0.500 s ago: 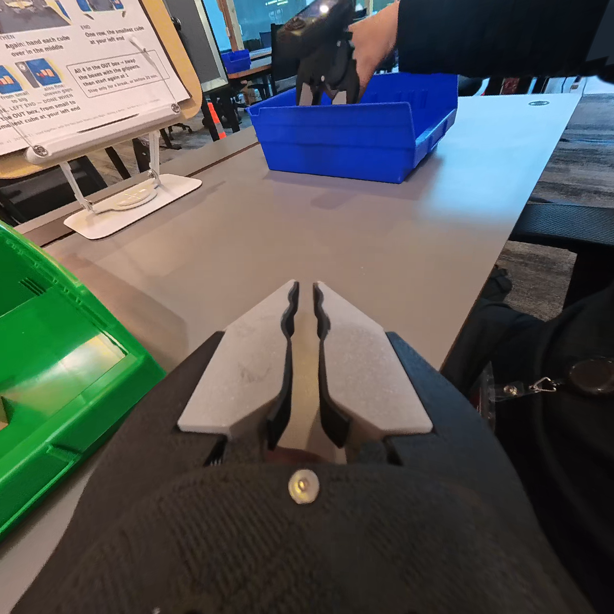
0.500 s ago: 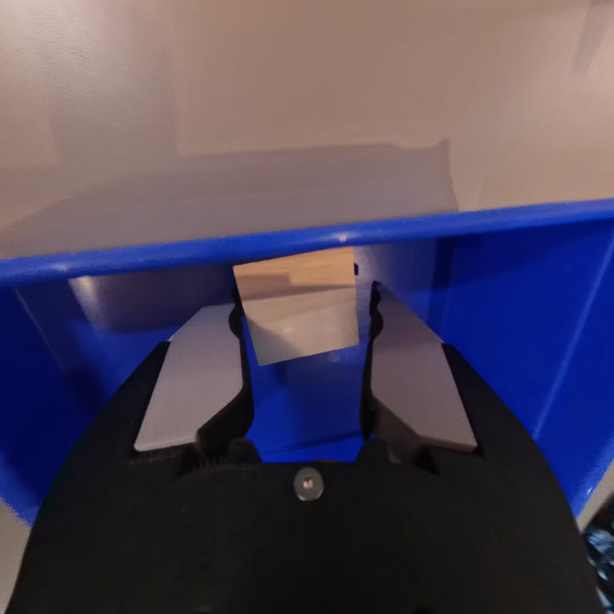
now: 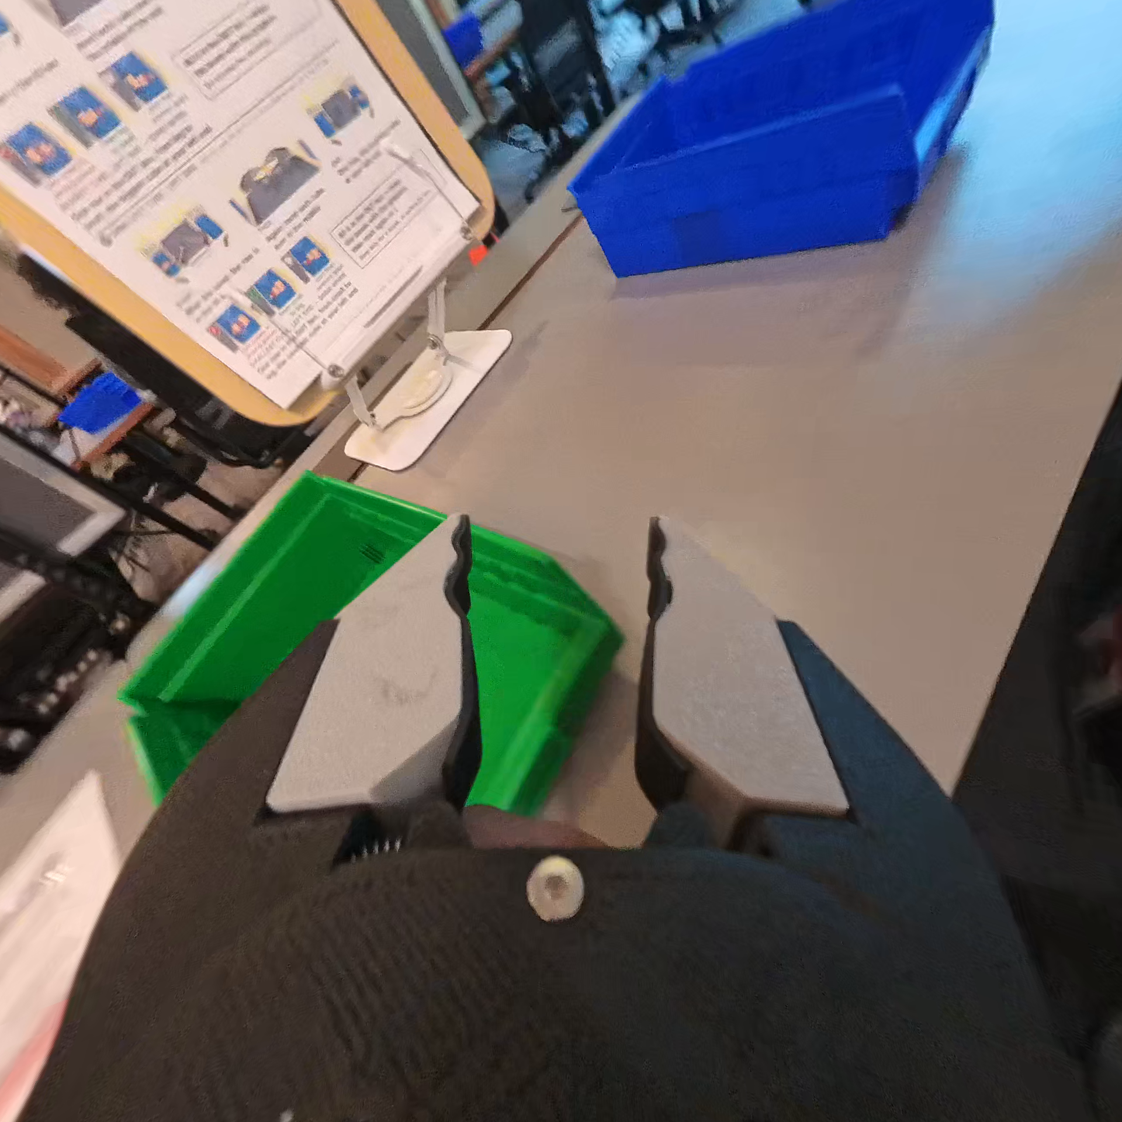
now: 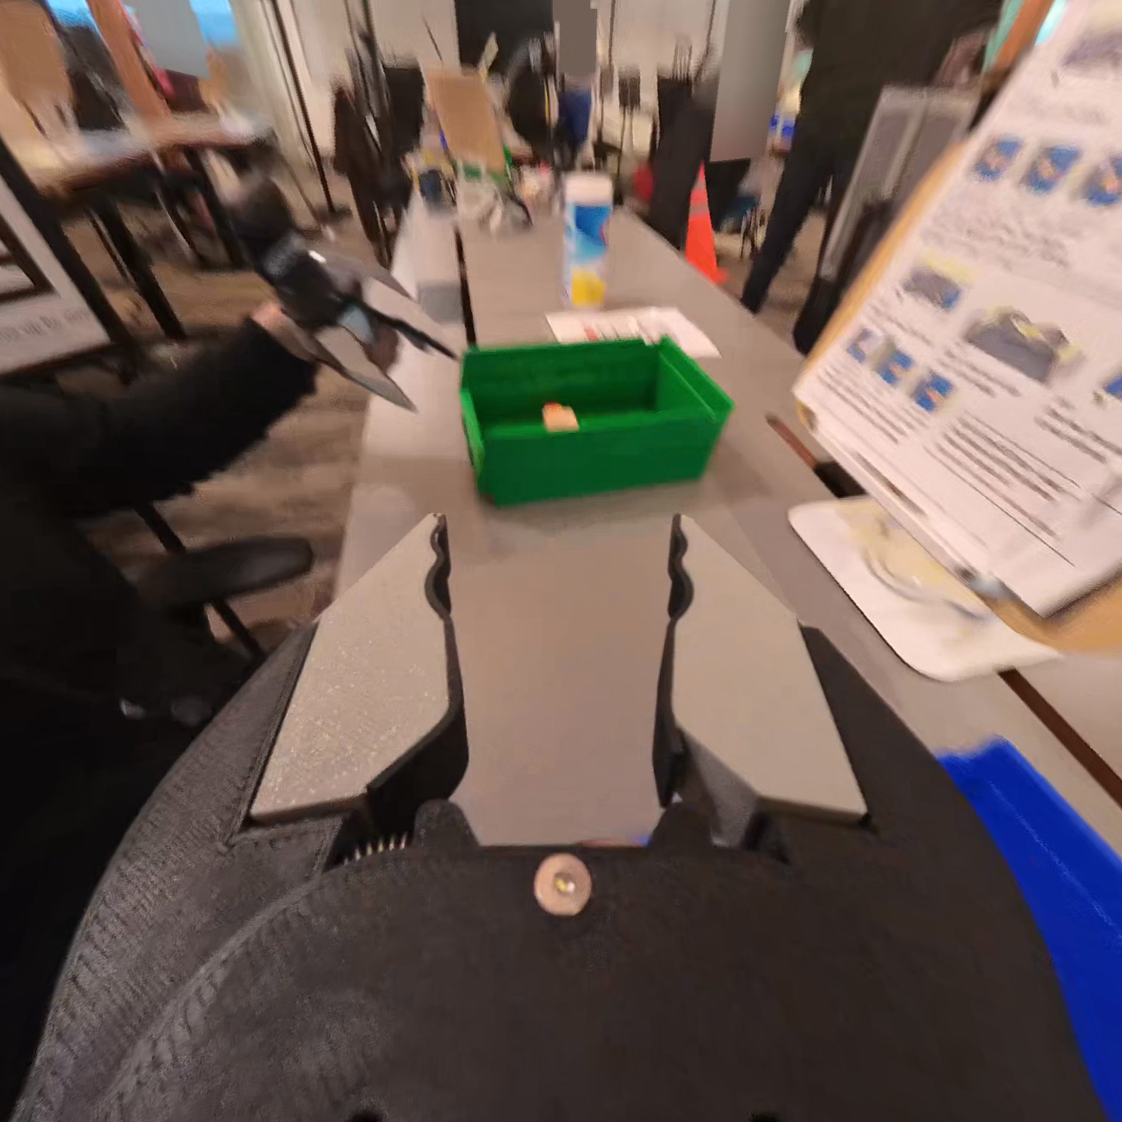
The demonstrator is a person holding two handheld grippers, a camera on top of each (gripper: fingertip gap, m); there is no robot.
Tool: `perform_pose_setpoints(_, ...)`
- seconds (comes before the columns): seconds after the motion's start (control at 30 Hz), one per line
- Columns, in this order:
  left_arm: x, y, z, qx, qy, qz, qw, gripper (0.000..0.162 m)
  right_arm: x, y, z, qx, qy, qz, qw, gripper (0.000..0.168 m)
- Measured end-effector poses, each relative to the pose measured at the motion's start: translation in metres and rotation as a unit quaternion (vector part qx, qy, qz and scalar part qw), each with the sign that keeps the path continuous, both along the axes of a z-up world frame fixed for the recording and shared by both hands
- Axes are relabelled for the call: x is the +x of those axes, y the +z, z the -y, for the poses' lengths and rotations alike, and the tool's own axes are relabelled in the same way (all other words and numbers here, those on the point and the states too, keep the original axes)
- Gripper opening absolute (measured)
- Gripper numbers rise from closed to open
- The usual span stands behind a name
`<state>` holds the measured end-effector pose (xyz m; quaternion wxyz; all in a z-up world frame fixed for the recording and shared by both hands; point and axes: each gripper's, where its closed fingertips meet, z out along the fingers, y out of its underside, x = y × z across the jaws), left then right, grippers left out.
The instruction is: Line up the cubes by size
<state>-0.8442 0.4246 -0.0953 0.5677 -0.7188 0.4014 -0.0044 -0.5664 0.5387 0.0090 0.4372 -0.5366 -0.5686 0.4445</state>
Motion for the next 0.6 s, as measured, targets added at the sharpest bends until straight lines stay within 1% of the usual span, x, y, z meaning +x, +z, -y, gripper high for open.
perform_pose_setpoints(0.03, -0.006, 0.001, -0.004, -0.012, -0.026, -0.039, 0.999, 0.056, -0.013, 0.003, 0.019, -0.006, 0.01, -0.025, 1.0, 0.071)
perform_pose_setpoints(0.1, -0.018, -0.005, -0.013, -0.052, -0.08, -0.105, 0.99, 0.054, -0.038, -0.006, 0.055, -0.015, 0.044, -0.04, 0.998, 0.072)
perform_pose_setpoints(0.13, -0.027, -0.009, -0.021, -0.075, -0.09, -0.132, 0.984, 0.042, -0.05, -0.014, 0.069, -0.003, 0.059, -0.042, 0.997, 0.073)
perform_pose_setpoints(0.17, -0.037, -0.014, -0.03, -0.103, -0.089, -0.148, 0.98, 0.035, -0.062, -0.023, 0.078, 0.016, 0.064, -0.045, 0.997, 0.073)
perform_pose_setpoints(0.2, -0.045, -0.02, -0.039, -0.138, -0.084, -0.154, 0.975, 0.035, -0.074, -0.033, 0.081, 0.03, 0.061, -0.049, 0.996, 0.071)
perform_pose_setpoints(0.23, -0.054, -0.027, -0.047, -0.17, -0.075, -0.163, 0.969, 0.04, -0.085, -0.044, 0.082, 0.04, 0.059, -0.05, 0.996, 0.071)
perform_pose_setpoints(0.27, -0.065, -0.034, -0.057, -0.192, -0.062, -0.178, 0.963, 0.044, -0.094, -0.057, 0.083, 0.044, 0.062, -0.046, 0.996, 0.071)
perform_pose_setpoints(0.3, -0.075, -0.041, -0.067, -0.207, -0.048, -0.197, 0.957, 0.045, -0.103, -0.069, 0.085, 0.042, 0.069, -0.042, 0.996, 0.072)
perform_pose_setpoints(0.43, -0.107, -0.073, -0.086, -0.276, -0.029, -0.264, 0.924, 0.044, -0.122, -0.116, 0.086, -0.007, 0.091, 0.015, 0.996, 0.074)
perform_pose_setpoints(0.53, -0.12, -0.095, -0.096, -0.314, -0.03, -0.298, 0.901, 0.043, -0.123, -0.134, 0.087, -0.01, 0.096, 0.041, 0.995, 0.074)
perform_pose_setpoints(0.6, -0.13, -0.109, -0.104, -0.329, -0.028, -0.319, 0.888, 0.044, -0.121, -0.138, 0.087, -0.005, 0.094, 0.044, 0.995, 0.074)
